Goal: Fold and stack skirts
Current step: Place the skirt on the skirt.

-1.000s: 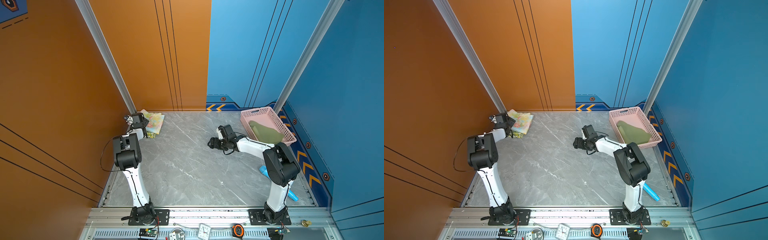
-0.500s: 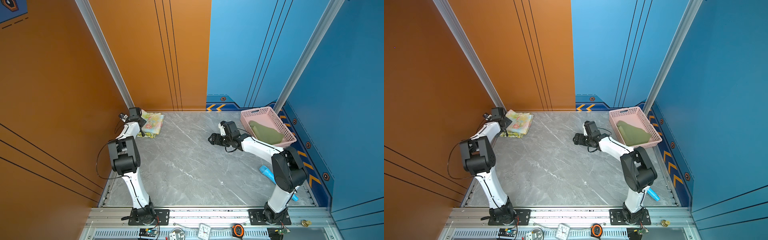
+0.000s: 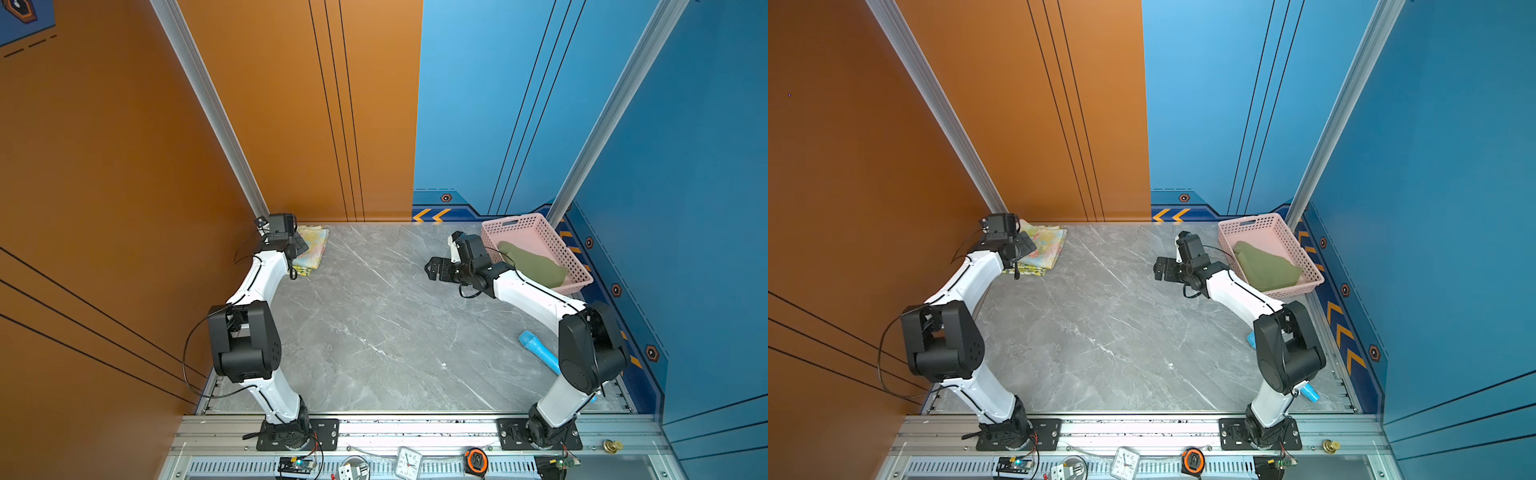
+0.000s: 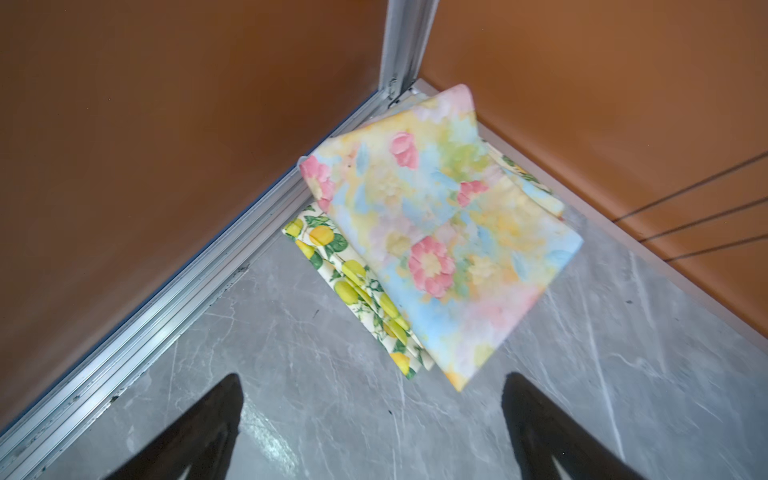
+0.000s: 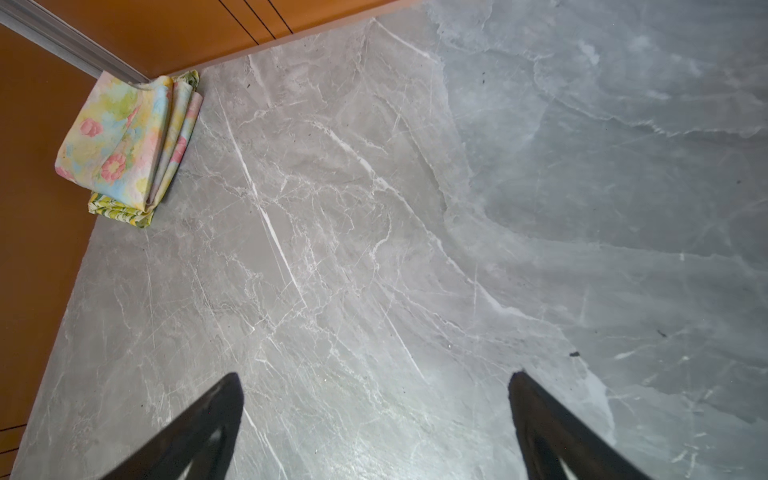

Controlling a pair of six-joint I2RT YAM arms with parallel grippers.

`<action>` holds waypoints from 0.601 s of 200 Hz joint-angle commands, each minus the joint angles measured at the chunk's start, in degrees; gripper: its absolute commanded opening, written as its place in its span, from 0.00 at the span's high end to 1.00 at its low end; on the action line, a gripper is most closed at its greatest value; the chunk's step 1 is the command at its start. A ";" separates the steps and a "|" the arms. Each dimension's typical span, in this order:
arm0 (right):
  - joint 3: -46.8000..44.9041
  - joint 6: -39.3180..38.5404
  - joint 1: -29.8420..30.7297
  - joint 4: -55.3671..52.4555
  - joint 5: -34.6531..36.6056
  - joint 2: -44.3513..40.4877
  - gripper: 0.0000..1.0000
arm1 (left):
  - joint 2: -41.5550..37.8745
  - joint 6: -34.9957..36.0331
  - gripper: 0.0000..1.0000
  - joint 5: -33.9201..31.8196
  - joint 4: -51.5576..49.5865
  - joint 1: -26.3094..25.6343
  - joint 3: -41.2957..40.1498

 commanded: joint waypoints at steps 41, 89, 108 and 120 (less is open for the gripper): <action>10.52 -5.43 -2.74 -6.71 8.58 -0.68 0.00 | -16.46 13.29 0.02 9.15 0.40 -10.66 -8.58; 15.82 -9.58 -4.43 -12.68 13.74 -2.04 0.00 | -28.01 14.91 0.02 16.99 1.93 -13.55 -17.16; 16.38 -11.50 -5.07 -14.40 17.46 -3.12 0.00 | -31.82 15.23 0.02 19.98 6.10 -15.01 -21.40; 16.30 -11.70 -6.13 -15.21 19.57 -3.83 0.00 | -32.45 16.40 0.02 21.25 7.61 -16.26 -23.94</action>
